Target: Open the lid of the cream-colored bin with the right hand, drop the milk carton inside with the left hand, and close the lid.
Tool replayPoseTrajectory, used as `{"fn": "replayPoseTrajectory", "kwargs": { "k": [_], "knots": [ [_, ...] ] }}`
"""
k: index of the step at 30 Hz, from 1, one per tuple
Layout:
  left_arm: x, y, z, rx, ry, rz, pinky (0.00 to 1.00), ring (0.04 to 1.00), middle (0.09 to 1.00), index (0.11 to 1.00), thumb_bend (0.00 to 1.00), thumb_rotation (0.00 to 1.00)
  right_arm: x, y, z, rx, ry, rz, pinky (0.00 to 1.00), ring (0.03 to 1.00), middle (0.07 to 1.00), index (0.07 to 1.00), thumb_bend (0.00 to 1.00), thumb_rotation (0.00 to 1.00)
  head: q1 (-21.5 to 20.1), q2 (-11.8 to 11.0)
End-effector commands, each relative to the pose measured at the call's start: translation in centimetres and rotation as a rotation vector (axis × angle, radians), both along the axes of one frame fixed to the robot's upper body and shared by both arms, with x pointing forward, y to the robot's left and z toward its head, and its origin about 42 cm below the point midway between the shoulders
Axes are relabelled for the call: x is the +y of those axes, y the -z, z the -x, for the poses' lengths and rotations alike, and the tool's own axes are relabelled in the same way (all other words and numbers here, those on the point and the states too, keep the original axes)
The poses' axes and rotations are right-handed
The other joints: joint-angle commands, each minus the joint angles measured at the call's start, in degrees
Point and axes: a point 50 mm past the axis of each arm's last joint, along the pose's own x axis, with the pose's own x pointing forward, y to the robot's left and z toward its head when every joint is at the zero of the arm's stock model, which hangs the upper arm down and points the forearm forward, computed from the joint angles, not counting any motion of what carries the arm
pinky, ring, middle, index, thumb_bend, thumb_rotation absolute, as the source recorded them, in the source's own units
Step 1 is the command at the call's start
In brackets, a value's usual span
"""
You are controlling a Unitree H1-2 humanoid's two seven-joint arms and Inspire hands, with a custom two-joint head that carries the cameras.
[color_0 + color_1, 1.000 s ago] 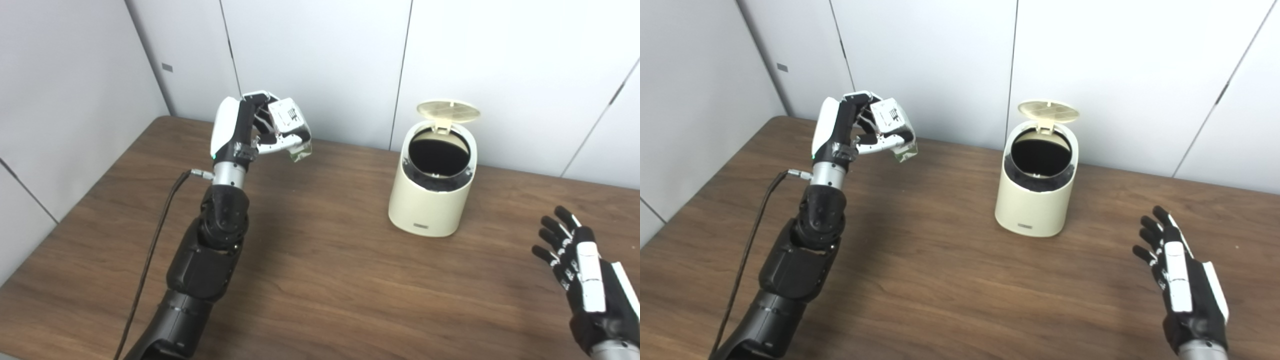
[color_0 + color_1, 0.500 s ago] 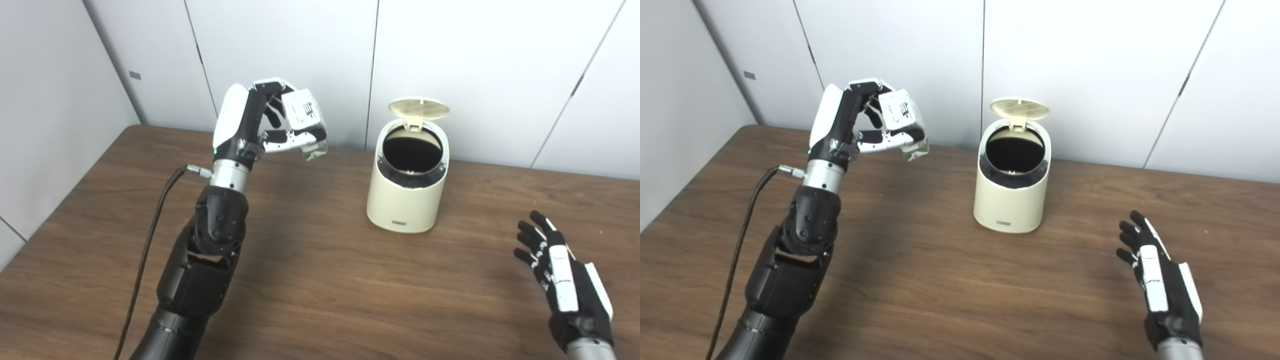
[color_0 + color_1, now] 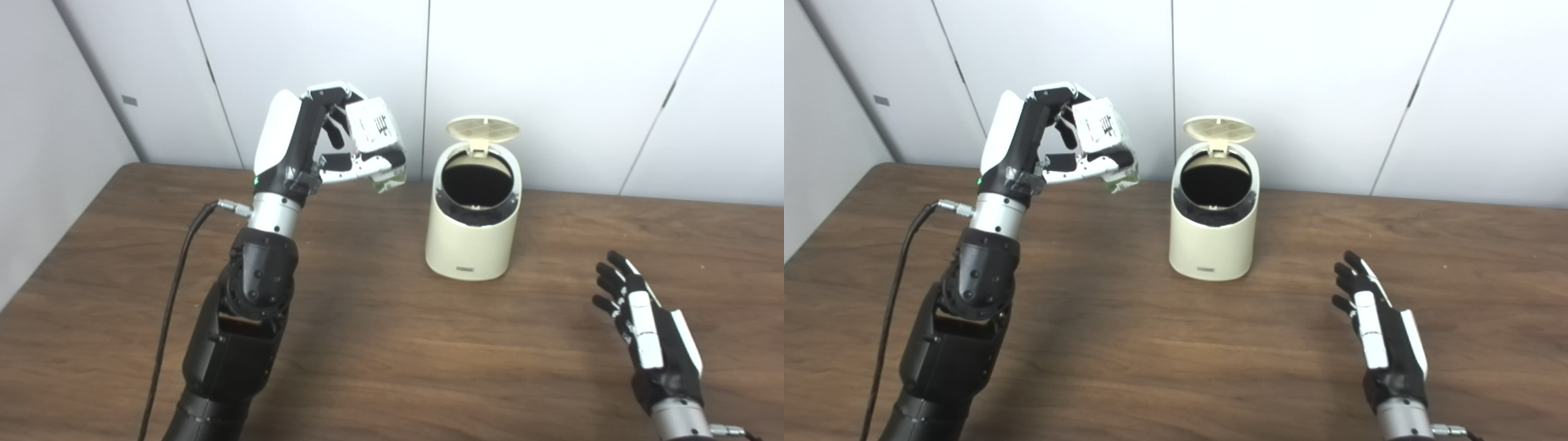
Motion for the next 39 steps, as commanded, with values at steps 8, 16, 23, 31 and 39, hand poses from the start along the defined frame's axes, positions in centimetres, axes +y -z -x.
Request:
{"fn": "replayPoseTrajectory", "kwargs": {
  "k": [8,16,23,31,39],
  "knots": [
    [-2.5,-2.9,-0.6,-0.149,0.083,0.041,0.30,0.404,0.509,0.495,0.47,0.00,0.4,-1.2,-0.9,-0.103,-0.026,-0.008,0.85,0.905,0.894,0.915,0.47,1.00,-1.5,0.0],
    [-3.6,-1.6,-1.1,-0.155,0.105,0.082,0.30,0.409,0.525,0.489,0.47,0.00,0.8,-1.2,-0.9,-0.117,-0.035,0.000,0.85,0.905,0.895,0.922,0.47,1.00,-2.1,-0.1],
    [-4.5,0.0,-2.7,-0.150,0.096,0.103,0.34,0.458,0.499,0.483,0.48,0.00,0.9,-1.2,-1.0,-0.118,-0.033,0.001,0.86,0.912,0.903,0.932,0.47,1.00,-2.0,0.0],
    [-5.7,1.5,-4.3,-0.180,0.102,0.144,0.31,0.402,0.520,0.491,0.47,0.00,1.2,-1.2,-1.1,-0.121,-0.033,0.017,0.84,0.905,0.898,0.927,0.48,1.00,-2.5,0.2],
    [-6.3,1.7,-4.9,-0.206,0.132,0.152,0.33,0.386,0.504,0.499,0.47,0.00,1.9,-1.2,-1.0,-0.118,-0.036,-0.005,0.85,0.913,0.899,0.955,0.46,1.00,-3.1,0.4]
  ]
}}
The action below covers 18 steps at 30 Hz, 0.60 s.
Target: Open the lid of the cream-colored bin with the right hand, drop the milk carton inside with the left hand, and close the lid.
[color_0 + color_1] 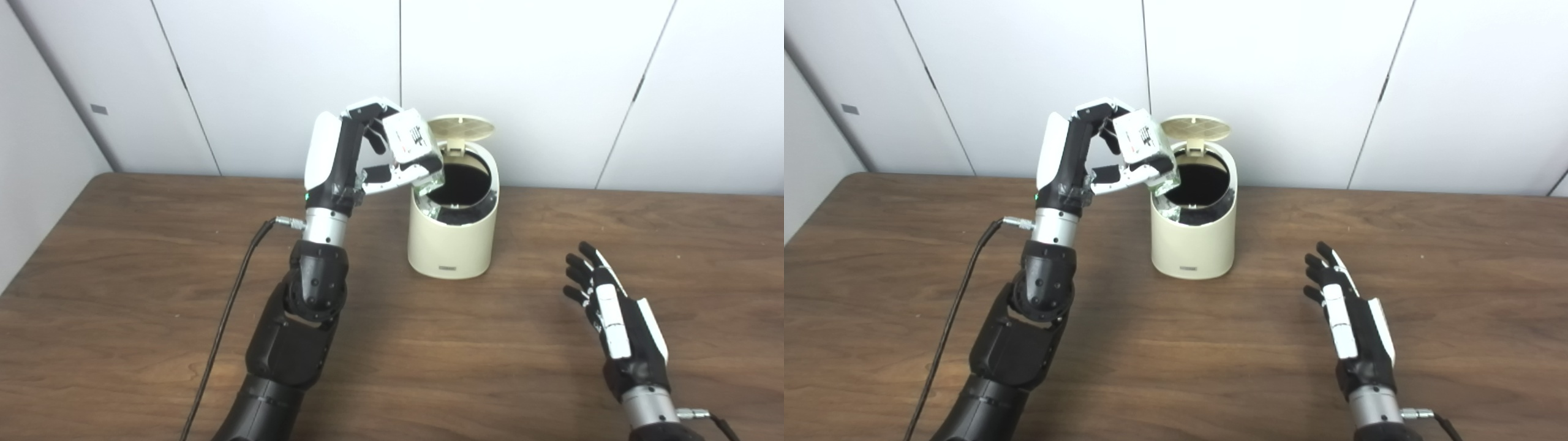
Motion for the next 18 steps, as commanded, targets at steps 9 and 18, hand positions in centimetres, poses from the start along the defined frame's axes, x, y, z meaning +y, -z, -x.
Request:
{"fn": "replayPoseTrajectory", "kwargs": {
  "k": [9,18],
  "knots": [
    [-1.9,-4.3,-0.1,-0.157,0.071,0.037,0.34,0.401,0.493,0.504,0.47,0.00,0.7,-1.8,-0.4,-0.086,-0.015,-0.019,0.85,0.915,0.906,0.958,0.45,1.00,-0.4,0.3],
    [-3.2,-3.8,0.0,-0.231,0.073,0.029,0.36,0.429,0.492,0.489,0.48,0.00,0.9,-1.9,-0.3,-0.079,-0.021,-0.033,0.86,0.925,0.911,0.966,0.44,1.00,-0.3,0.6]
  ]
}}
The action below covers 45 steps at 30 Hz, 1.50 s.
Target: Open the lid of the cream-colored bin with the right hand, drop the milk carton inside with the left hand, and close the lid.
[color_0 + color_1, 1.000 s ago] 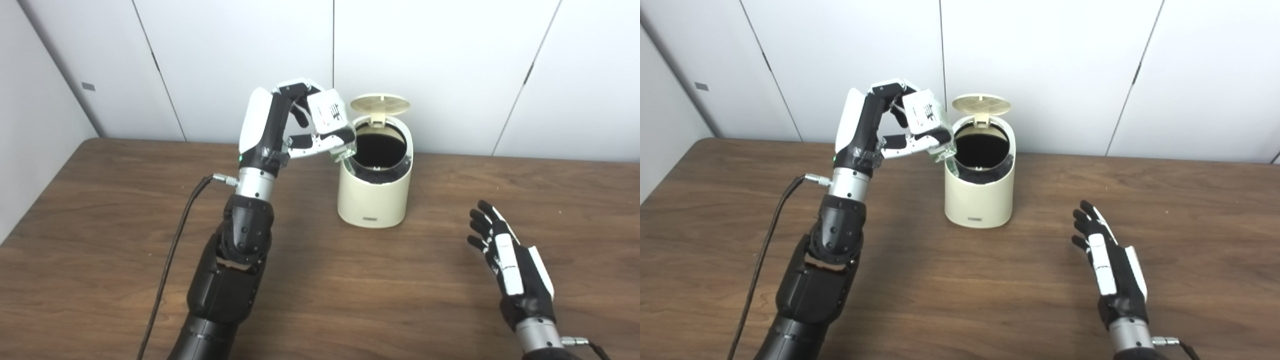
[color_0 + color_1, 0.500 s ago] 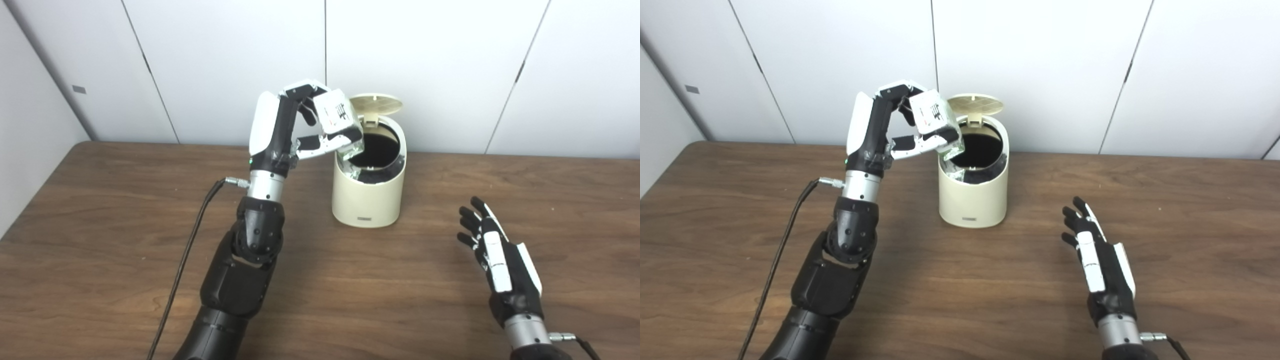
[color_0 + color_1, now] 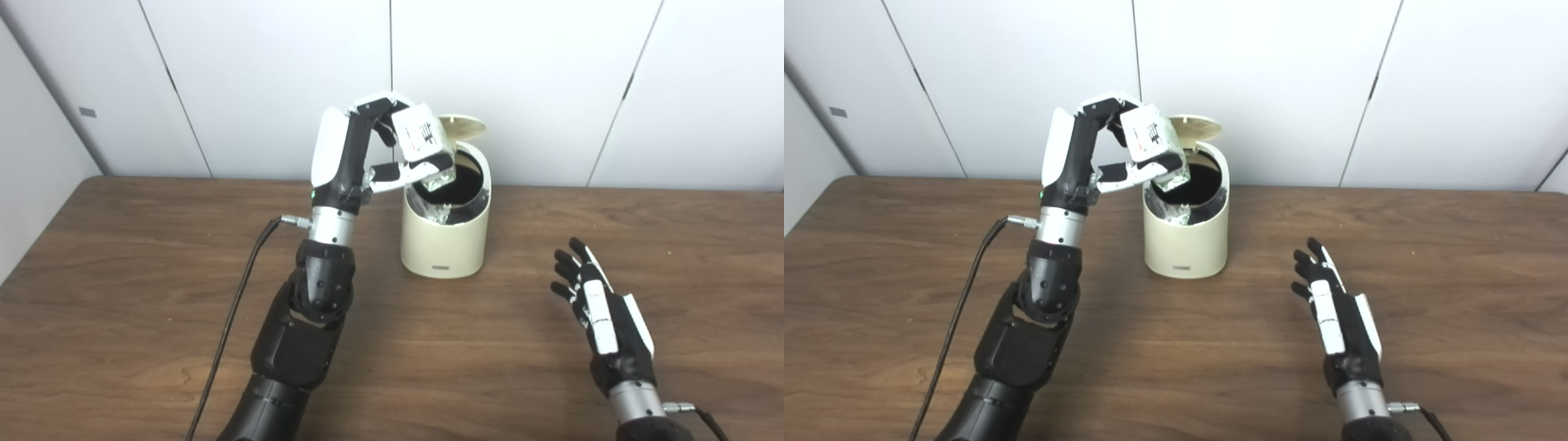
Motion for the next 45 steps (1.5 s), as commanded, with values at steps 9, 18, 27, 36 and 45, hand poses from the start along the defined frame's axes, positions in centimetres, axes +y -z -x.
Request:
{"fn": "replayPoseTrajectory", "kwargs": {
  "k": [9,18,27,36,45],
  "knots": [
    [-1.2,-1.9,-1.3,-0.190,0.035,-0.037,0.36,0.426,0.496,0.492,0.48,0.00,0.8,-1.9,-0.3,-0.072,-0.008,-0.013,0.85,0.913,0.898,0.956,0.44,0.99,0.1,-0.2],
    [-1.1,-0.9,-2.1,-0.246,0.027,-0.092,0.38,0.439,0.492,0.483,0.48,0.00,1.3,-1.8,-0.4,-0.070,-0.014,-0.016,0.86,0.905,0.889,0.950,0.42,1.00,0.2,-1.0],
    [-0.7,-0.3,-3.0,-0.298,0.009,-0.151,0.40,0.446,0.495,0.474,0.48,0.00,1.5,-1.6,-0.4,-0.066,-0.011,-0.007,0.83,0.887,0.881,0.945,0.43,1.00,0.1,-1.4],
    [-0.5,0.1,-3.2,-0.284,0.007,-0.147,0.40,0.448,0.502,0.467,0.48,0.00,1.4,-1.5,-0.4,-0.068,-0.010,-0.006,0.85,0.893,0.880,0.951,0.42,0.99,0.2,-1.5],
    [-0.4,0.2,-3.1,-0.249,0.004,-0.138,0.36,0.429,0.496,0.494,0.48,0.00,1.4,-1.6,-0.4,-0.071,-0.010,-0.014,0.86,0.894,0.877,0.951,0.43,1.00,0.2,-1.3]
  ]
}}
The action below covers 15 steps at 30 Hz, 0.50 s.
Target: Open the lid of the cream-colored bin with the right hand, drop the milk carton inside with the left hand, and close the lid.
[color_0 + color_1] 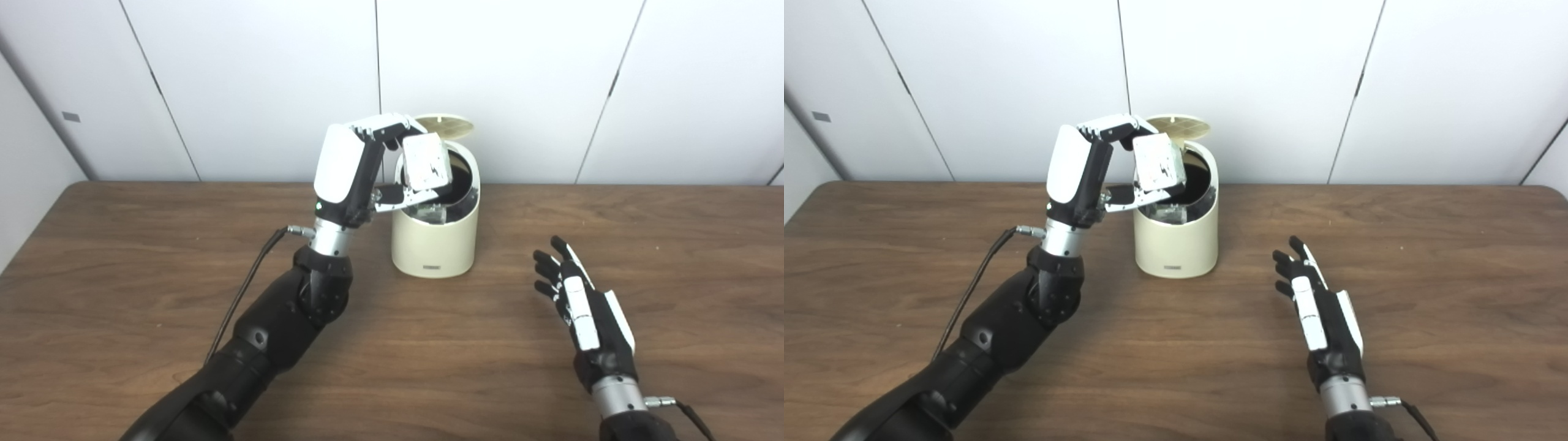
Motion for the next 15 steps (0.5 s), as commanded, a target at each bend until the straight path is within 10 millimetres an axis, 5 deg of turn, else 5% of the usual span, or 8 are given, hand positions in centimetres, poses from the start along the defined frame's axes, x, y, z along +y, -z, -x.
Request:
{"fn": "replayPoseTrajectory", "kwargs": {
  "k": [1,4,9,10,11,15],
  "knots": [
    [-0.48,-2.93,-0.47,-0.073,0.030,0.039,0.36,0.428,0.497,0.496,0.48,0.00,0.33,-1.66,-0.45,-0.085,-0.008,-0.014,0.86,0.894,0.876,0.951,0.43,1.00,-0.2,0.0],
    [-0.47,-2.94,-0.44,-0.072,0.028,0.023,0.32,0.421,0.509,0.517,0.48,0.00,0.38,-1.70,-0.41,-0.086,-0.009,-0.007,0.83,0.872,0.868,0.937,0.41,1.00,-0.7,-0.1],
    [-0.32,-2.93,-0.52,-0.081,0.027,0.000,0.41,0.458,0.464,0.509,0.52,0.00,0.53,-2.00,-0.32,-0.087,-0.007,0.020,0.80,0.832,0.835,0.898,0.42,0.99,-0.8,-0.3],
    [-0.29,-2.92,-0.53,-0.083,0.025,-0.001,0.42,0.471,0.527,0.556,0.81,0.00,0.55,-2.02,-0.29,-0.085,-0.006,0.025,0.79,0.826,0.826,0.885,0.42,0.99,-0.8,-0.3],
    [-0.28,-2.90,-0.55,-0.085,0.023,-0.002,0.43,0.479,0.551,0.574,0.90,0.00,0.55,-2.02,-0.29,-0.084,-0.005,0.028,0.79,0.817,0.820,0.879,0.42,0.99,-1.0,-0.4],
    [-0.19,-2.82,-0.60,-0.094,0.012,-0.005,0.47,0.519,0.588,0.601,1.00,0.01,0.67,-2.17,-0.30,-0.084,-0.002,0.048,0.77,0.788,0.799,0.876,0.45,0.99,-1.2,-0.5]
  ]
}}
